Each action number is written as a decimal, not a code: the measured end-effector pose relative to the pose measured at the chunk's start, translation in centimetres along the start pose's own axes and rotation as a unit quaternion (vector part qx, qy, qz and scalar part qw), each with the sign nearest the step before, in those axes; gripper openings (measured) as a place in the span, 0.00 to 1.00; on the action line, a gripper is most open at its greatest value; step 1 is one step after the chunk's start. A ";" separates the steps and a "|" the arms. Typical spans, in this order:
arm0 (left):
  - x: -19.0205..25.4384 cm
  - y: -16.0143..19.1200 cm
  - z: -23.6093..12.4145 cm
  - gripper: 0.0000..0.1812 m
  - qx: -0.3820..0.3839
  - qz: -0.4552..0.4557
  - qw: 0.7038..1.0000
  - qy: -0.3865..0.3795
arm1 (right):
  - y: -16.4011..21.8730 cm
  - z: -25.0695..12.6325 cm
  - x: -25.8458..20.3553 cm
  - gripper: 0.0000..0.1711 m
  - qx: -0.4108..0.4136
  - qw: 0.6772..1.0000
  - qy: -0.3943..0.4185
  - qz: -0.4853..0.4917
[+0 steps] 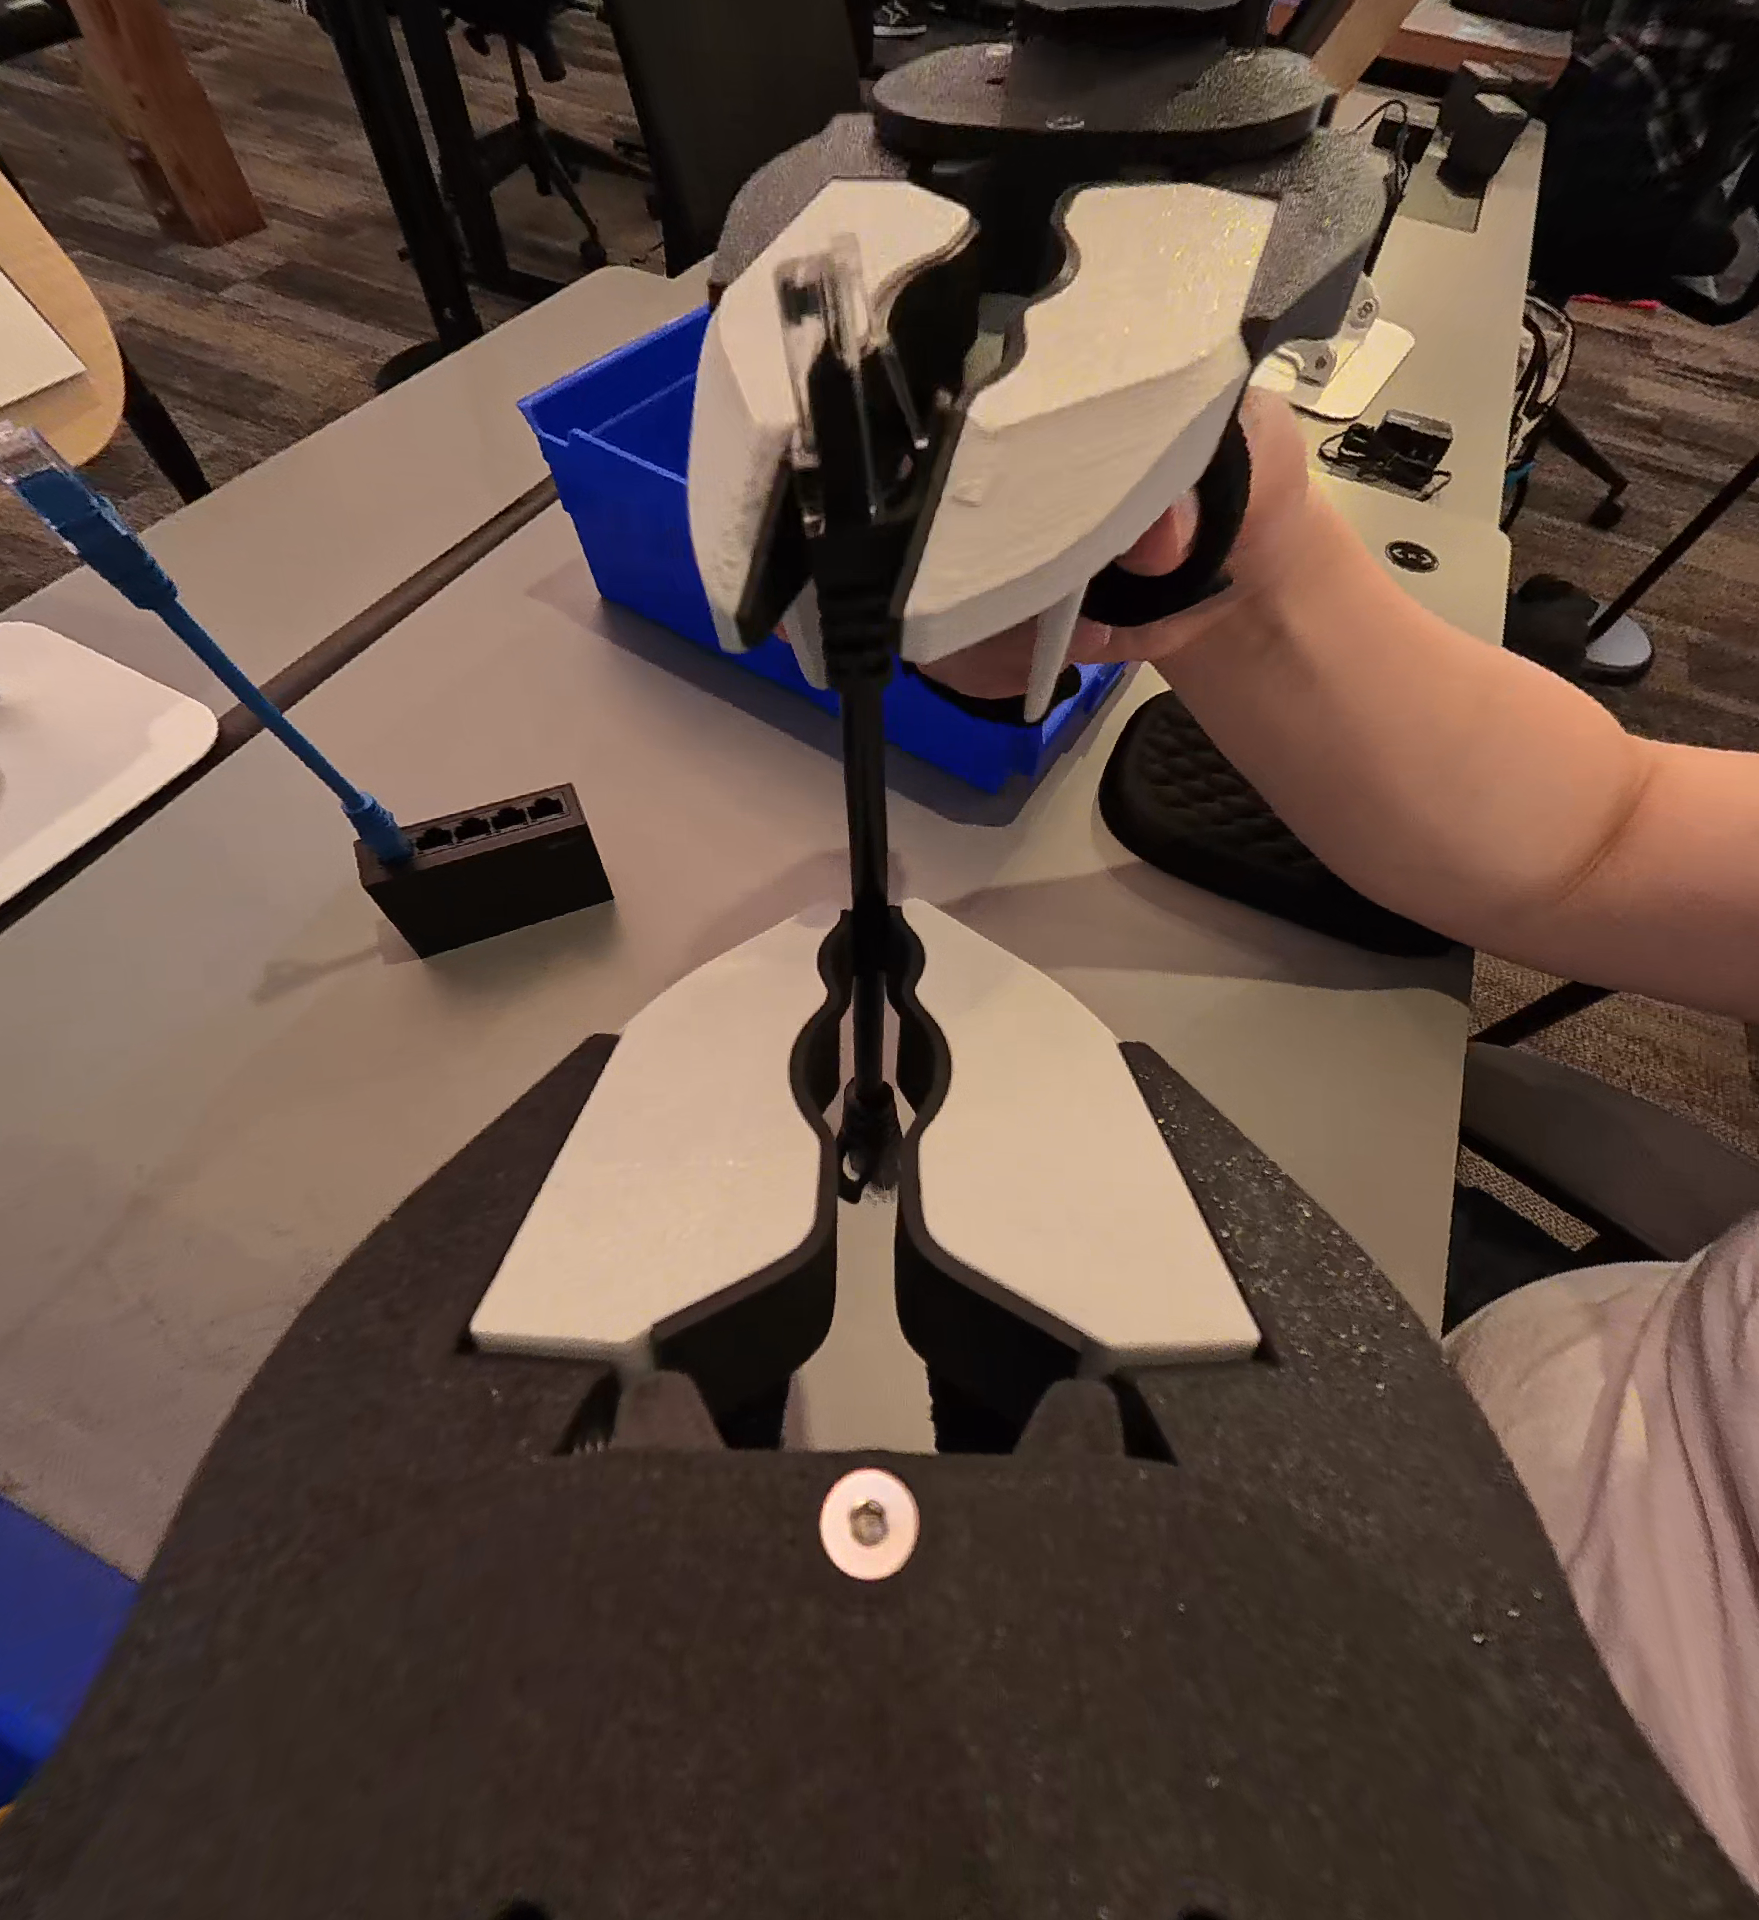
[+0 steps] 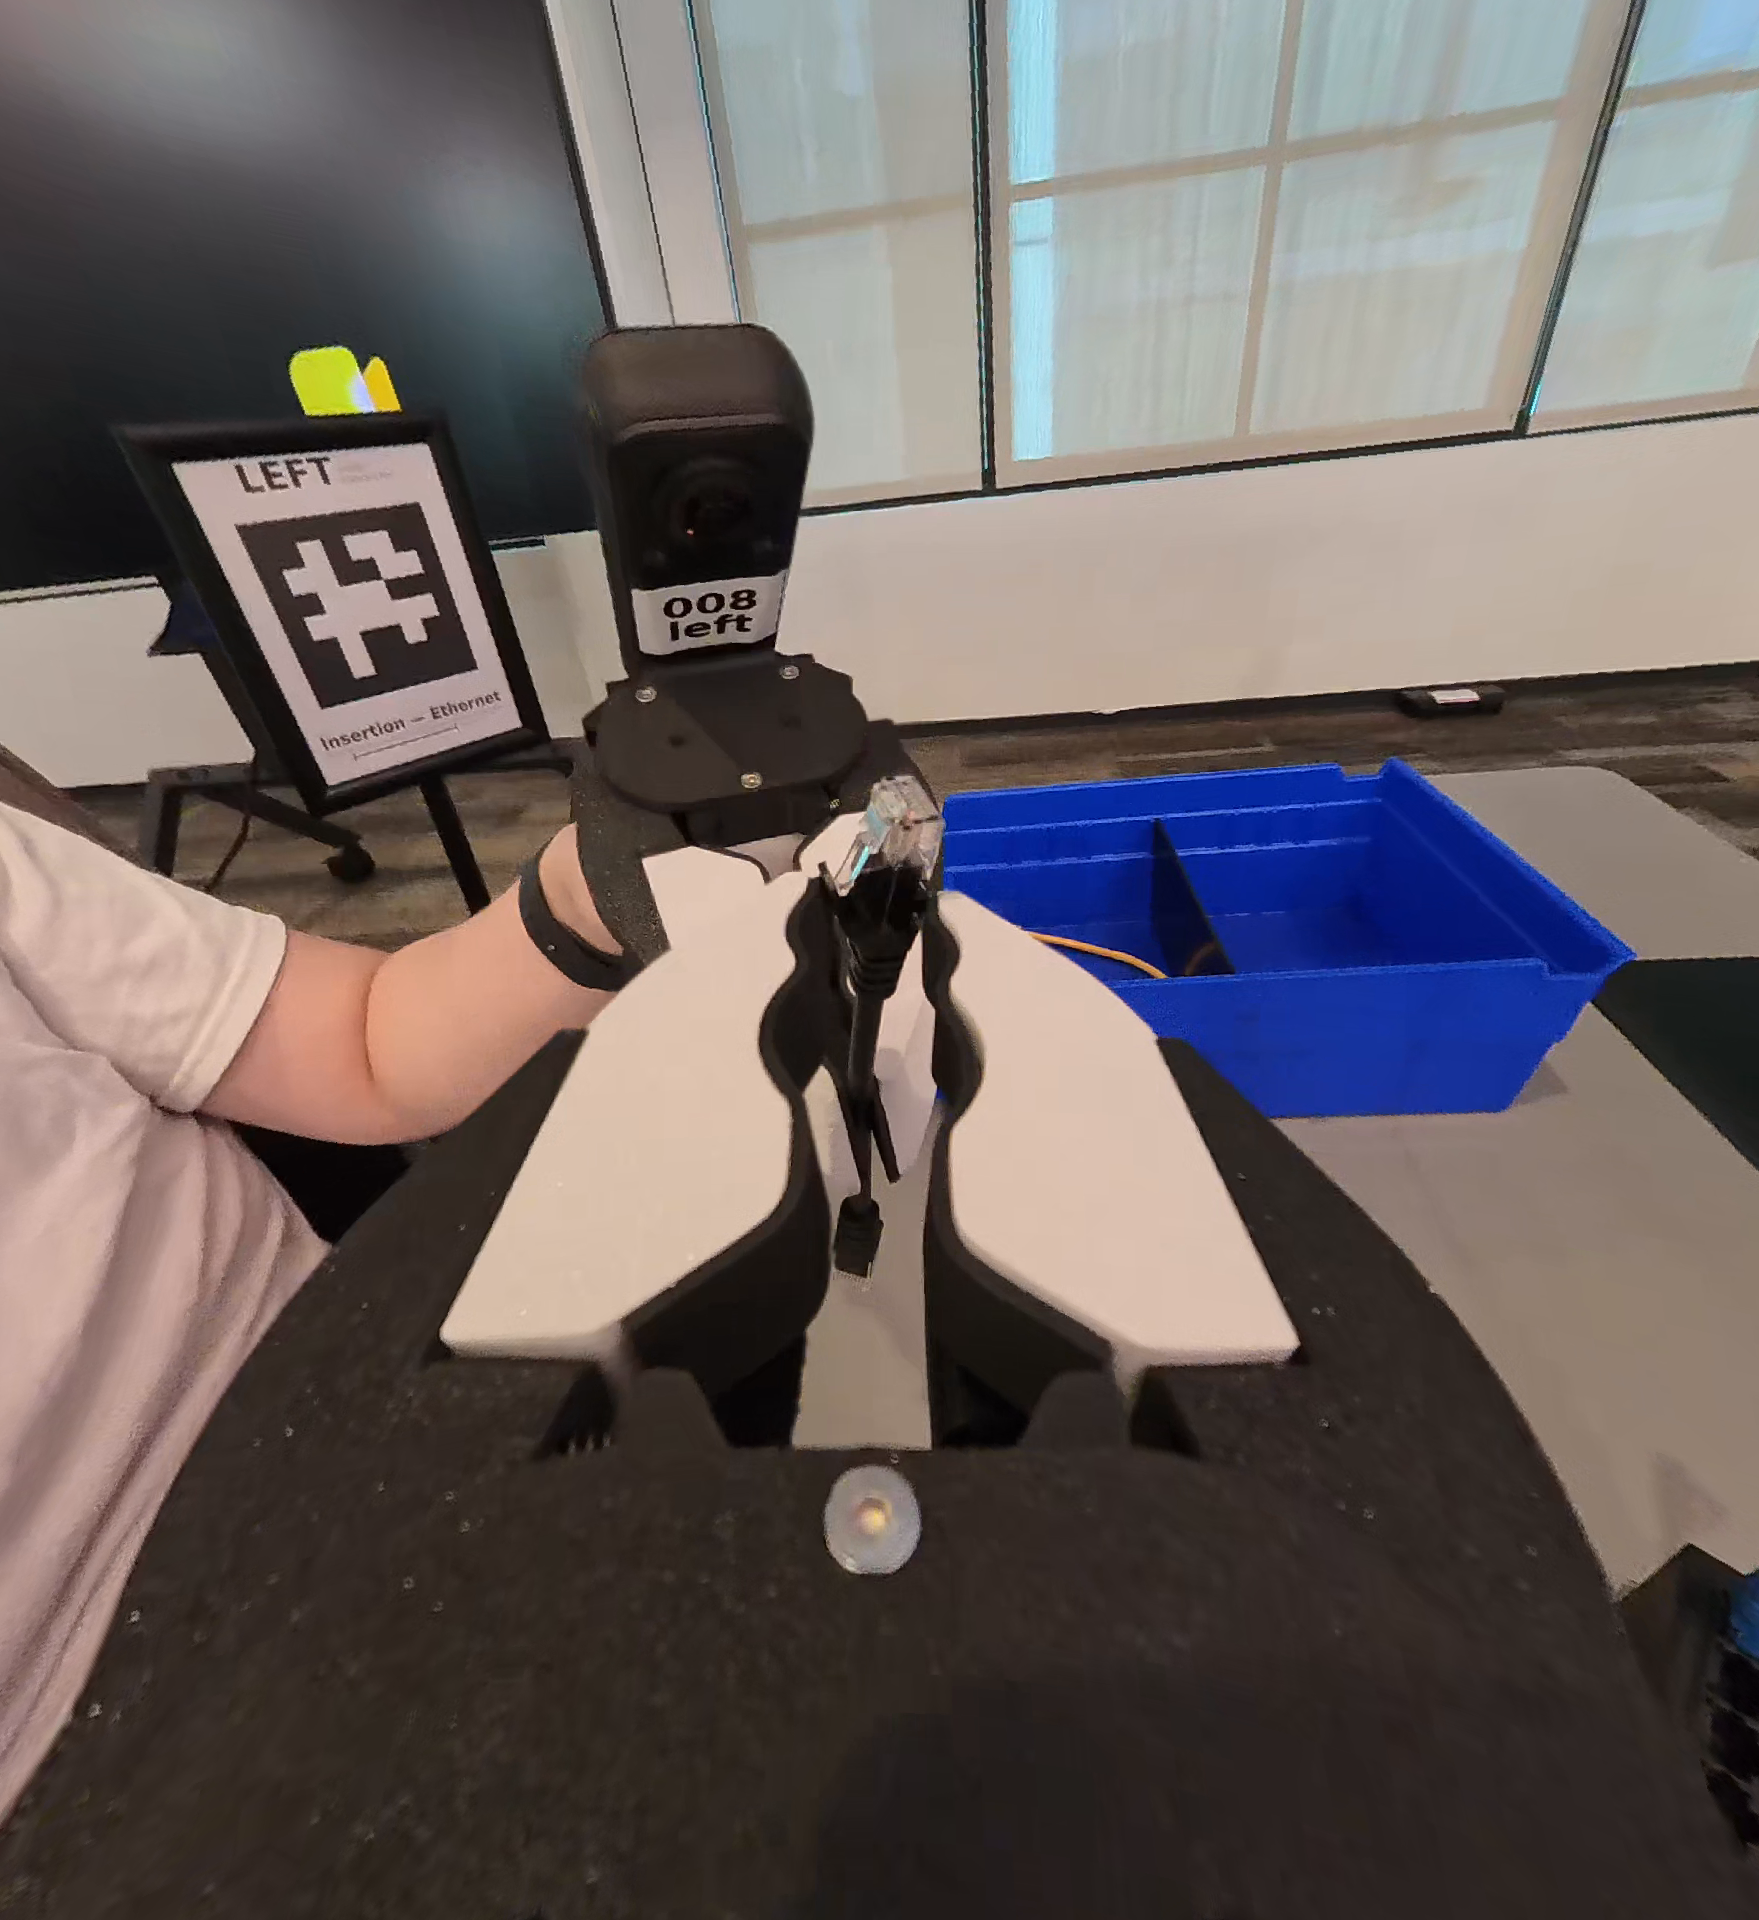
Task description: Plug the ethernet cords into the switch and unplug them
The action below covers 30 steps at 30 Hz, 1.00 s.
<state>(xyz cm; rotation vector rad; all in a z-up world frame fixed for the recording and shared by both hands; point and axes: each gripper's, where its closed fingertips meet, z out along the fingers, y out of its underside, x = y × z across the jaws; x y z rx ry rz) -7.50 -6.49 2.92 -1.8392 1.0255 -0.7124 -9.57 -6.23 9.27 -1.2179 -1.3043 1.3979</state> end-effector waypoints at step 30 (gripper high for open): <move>-2.5 -4.2 -4.0 0.23 0.249 0.256 0.856 -0.373 | 0.0 -0.2 4.8 0.08 0.276 0.822 -0.079 0.492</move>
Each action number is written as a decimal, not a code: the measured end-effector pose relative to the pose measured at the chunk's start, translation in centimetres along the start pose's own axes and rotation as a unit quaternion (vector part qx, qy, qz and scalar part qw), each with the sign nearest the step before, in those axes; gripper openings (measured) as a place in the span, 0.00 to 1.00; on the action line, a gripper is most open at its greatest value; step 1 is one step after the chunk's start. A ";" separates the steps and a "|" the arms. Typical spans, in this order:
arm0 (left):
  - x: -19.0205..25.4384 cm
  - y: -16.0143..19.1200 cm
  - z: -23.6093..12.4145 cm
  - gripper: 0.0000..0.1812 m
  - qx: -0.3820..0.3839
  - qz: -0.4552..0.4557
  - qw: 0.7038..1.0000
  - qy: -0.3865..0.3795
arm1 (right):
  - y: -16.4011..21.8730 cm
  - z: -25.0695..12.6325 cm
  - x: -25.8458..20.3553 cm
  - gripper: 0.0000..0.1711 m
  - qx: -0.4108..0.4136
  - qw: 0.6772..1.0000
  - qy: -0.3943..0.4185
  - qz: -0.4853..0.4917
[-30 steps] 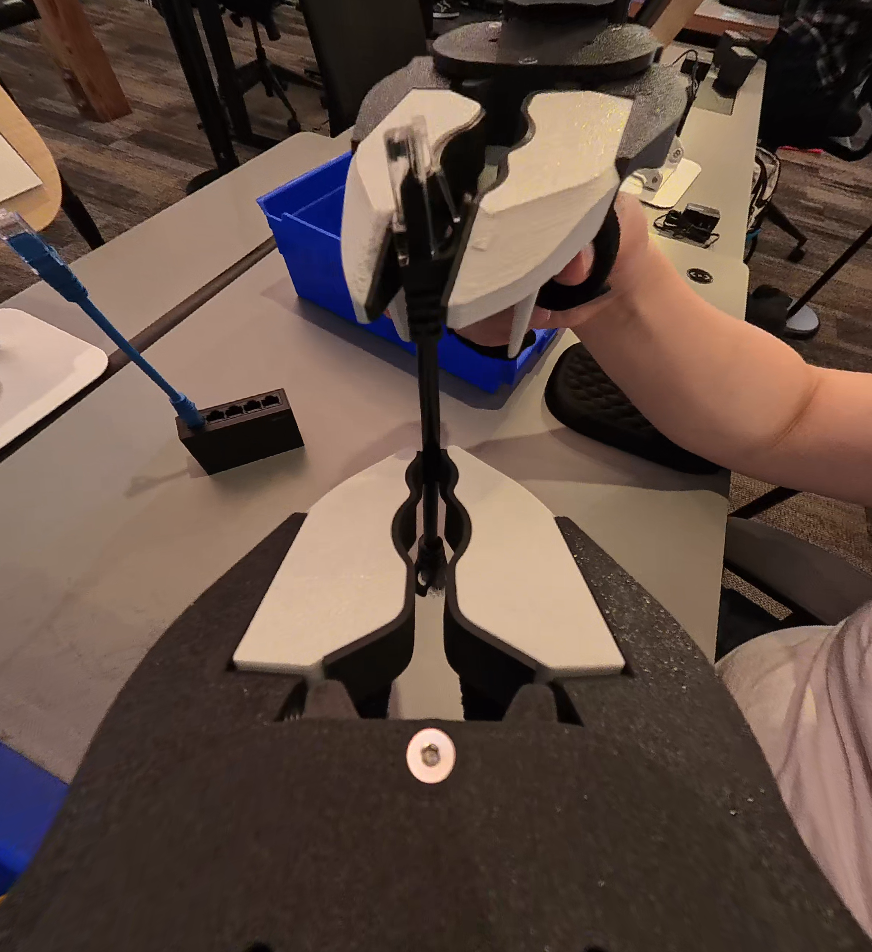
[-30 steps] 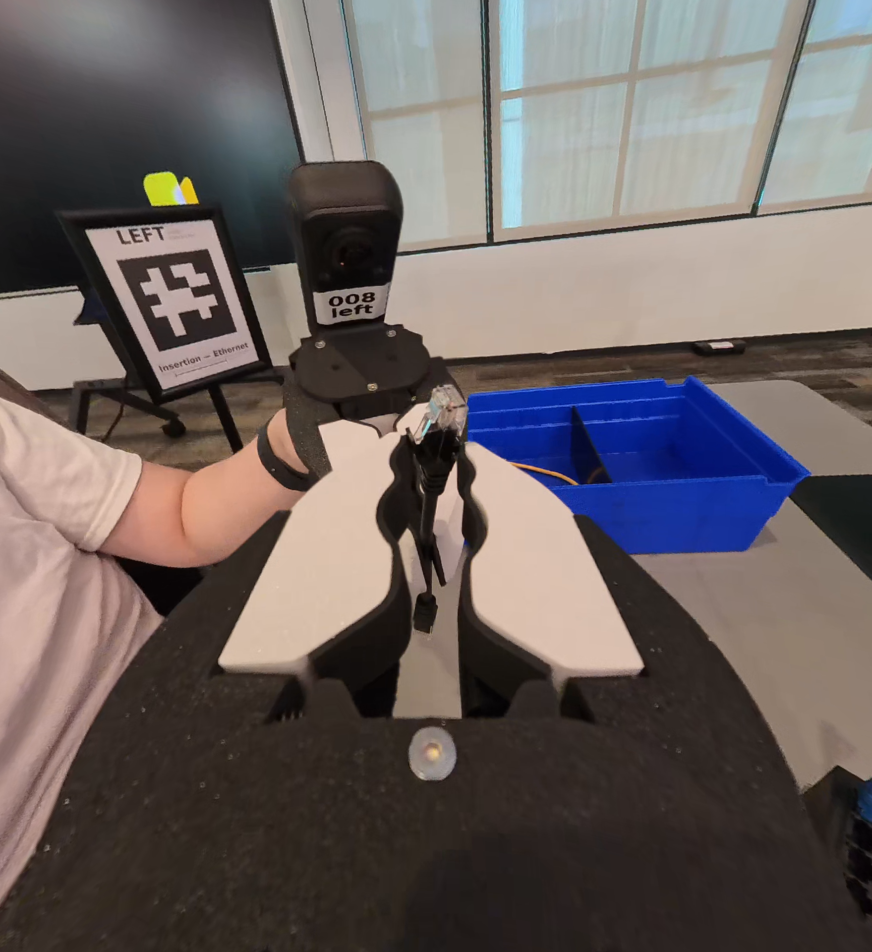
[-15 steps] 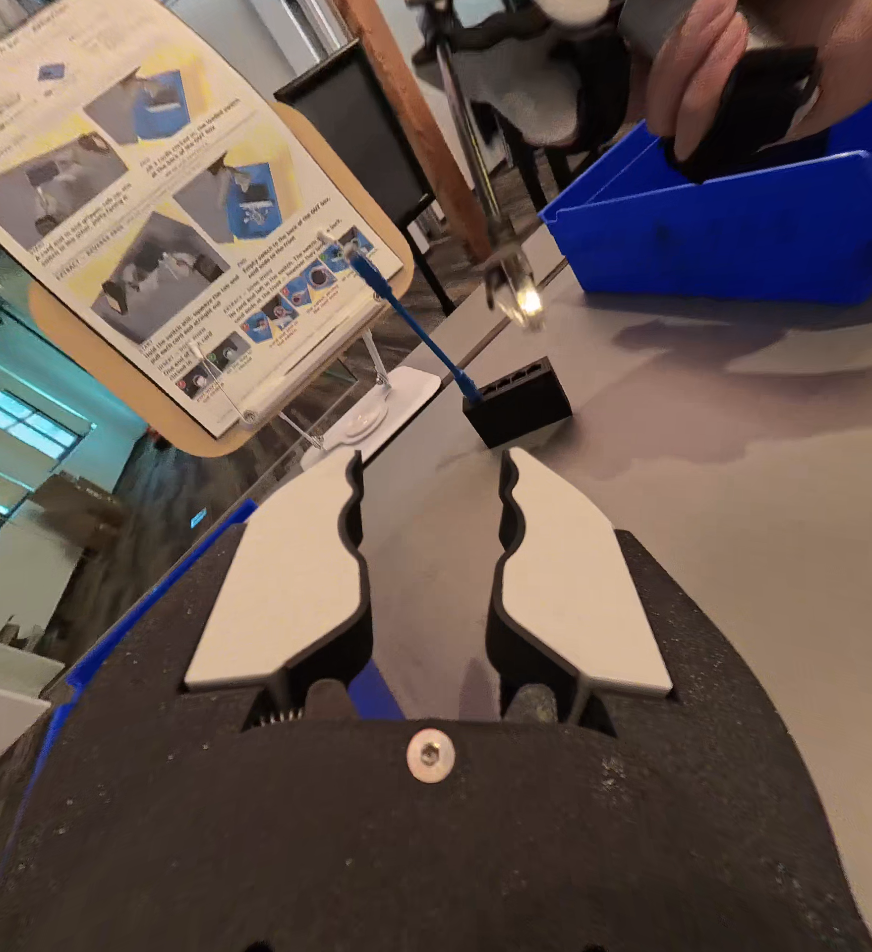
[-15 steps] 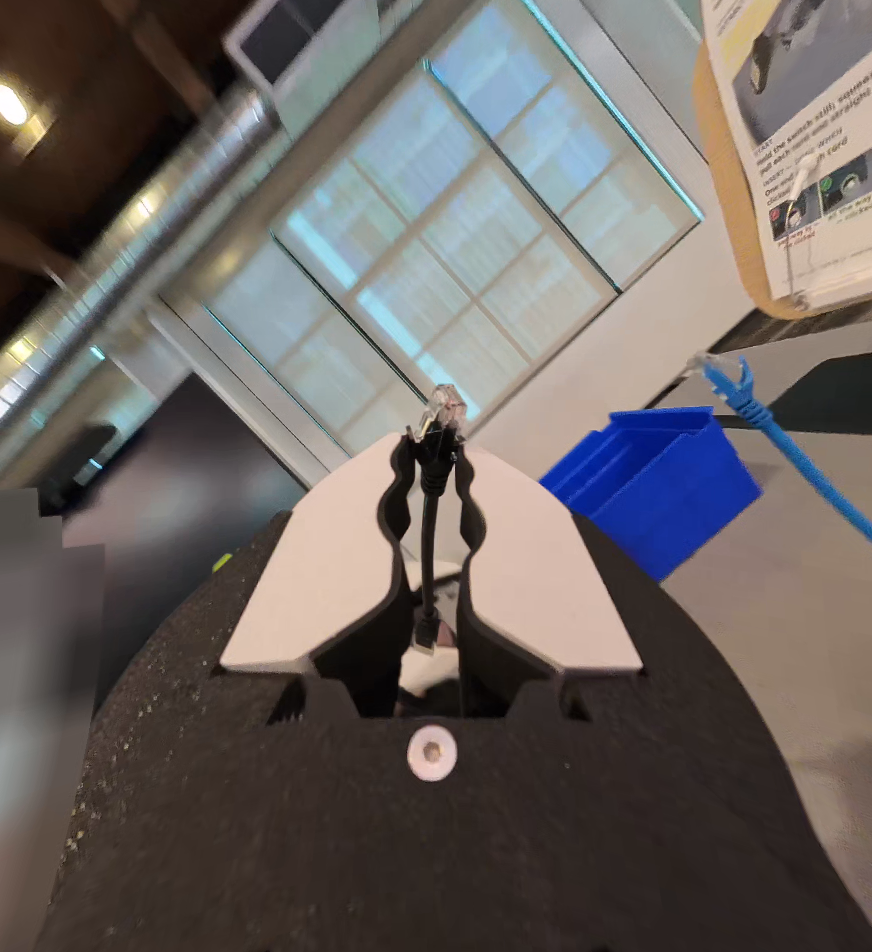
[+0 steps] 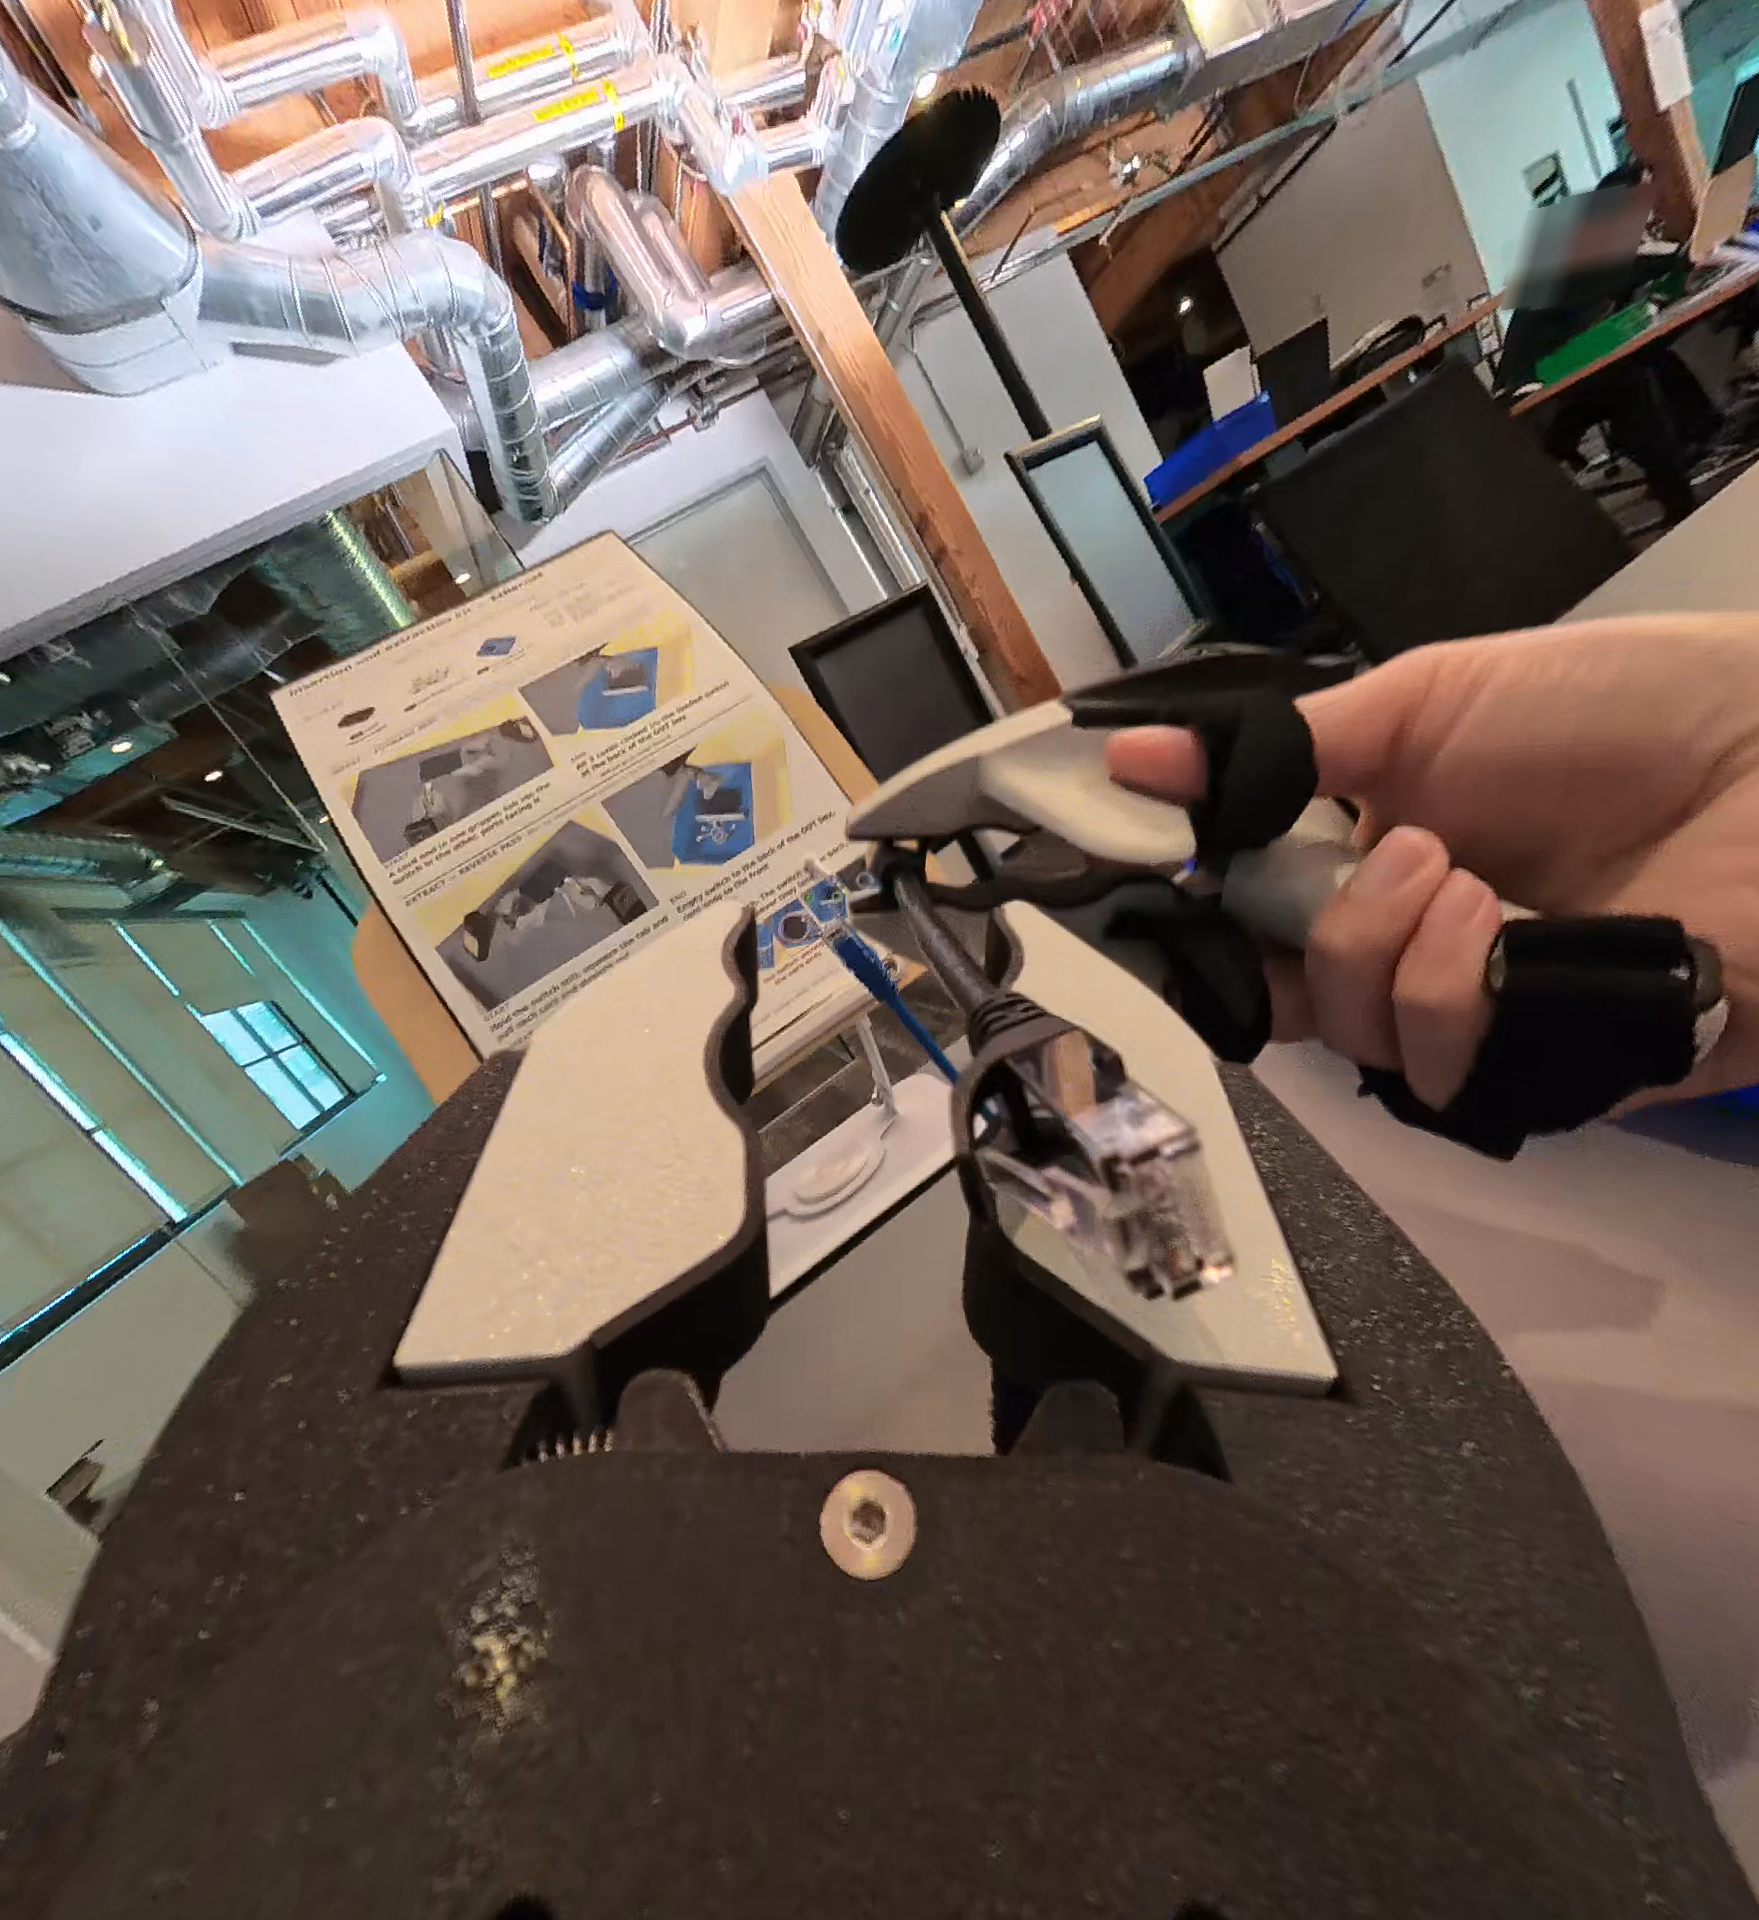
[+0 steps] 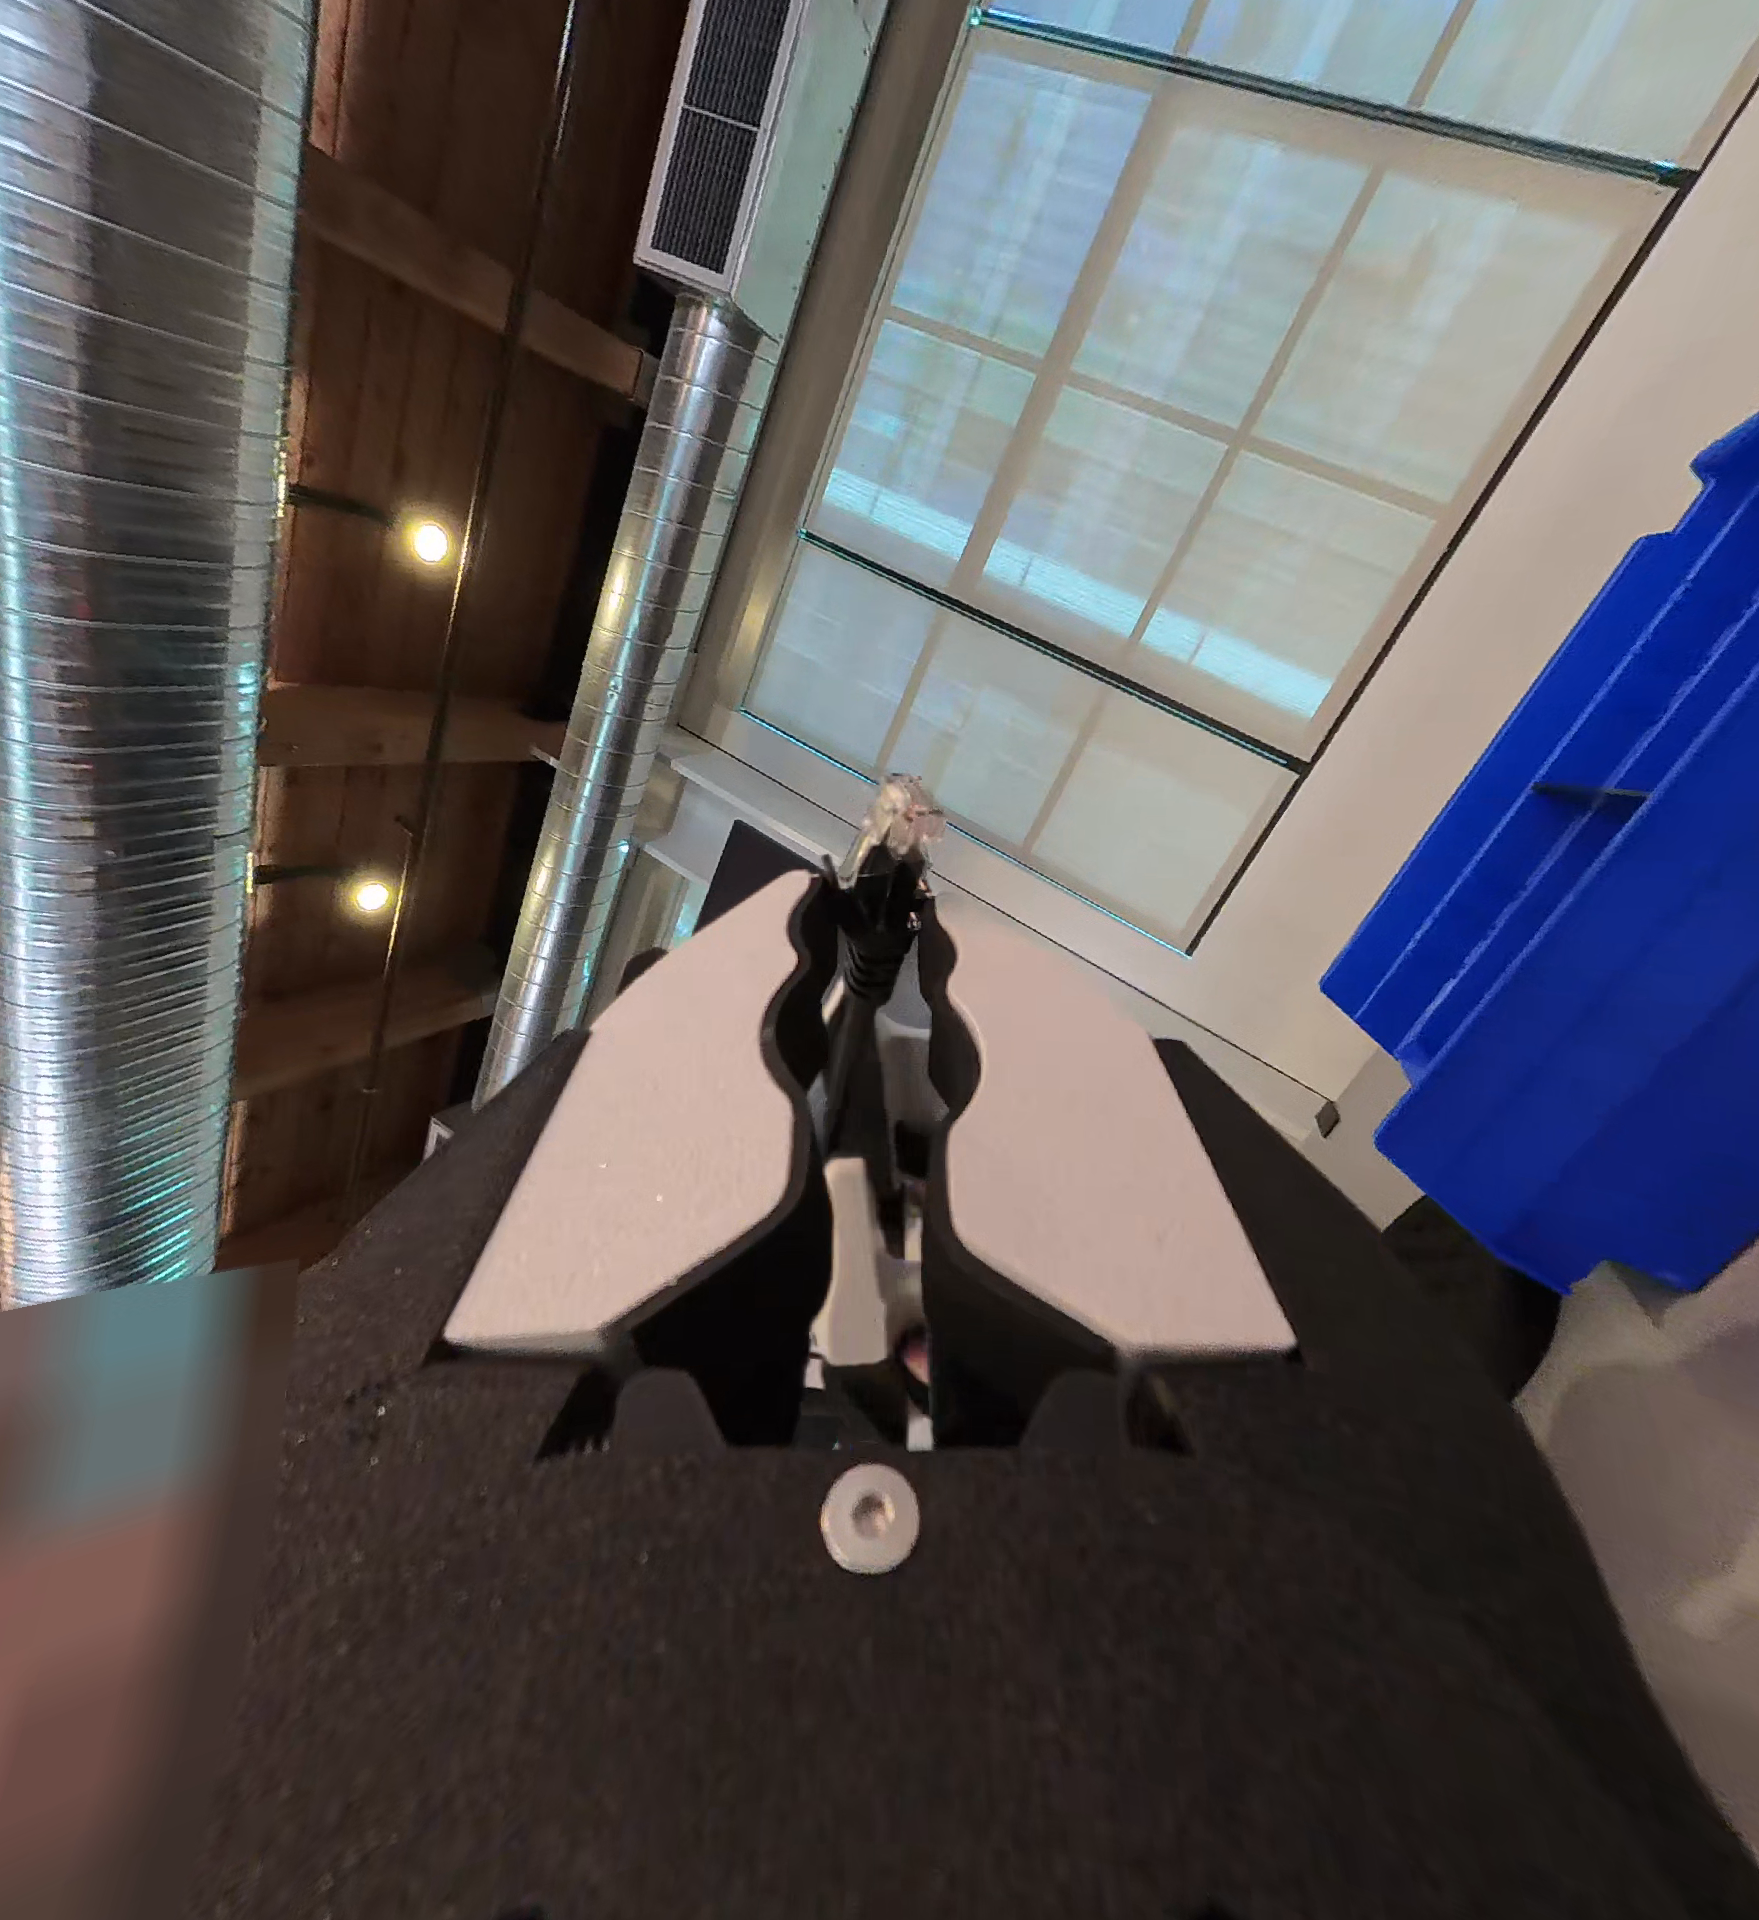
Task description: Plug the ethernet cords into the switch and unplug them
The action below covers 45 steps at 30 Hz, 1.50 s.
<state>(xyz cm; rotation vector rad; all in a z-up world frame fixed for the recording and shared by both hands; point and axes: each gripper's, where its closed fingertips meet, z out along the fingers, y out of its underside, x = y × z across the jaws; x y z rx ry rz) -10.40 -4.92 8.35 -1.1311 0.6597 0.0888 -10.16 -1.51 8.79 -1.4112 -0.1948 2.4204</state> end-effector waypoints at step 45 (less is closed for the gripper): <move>-1.7 -2.9 -1.7 0.02 0.023 -0.086 0.996 0.030 | 3.0 1.2 -1.7 0.20 -0.146 0.978 -0.007 -0.149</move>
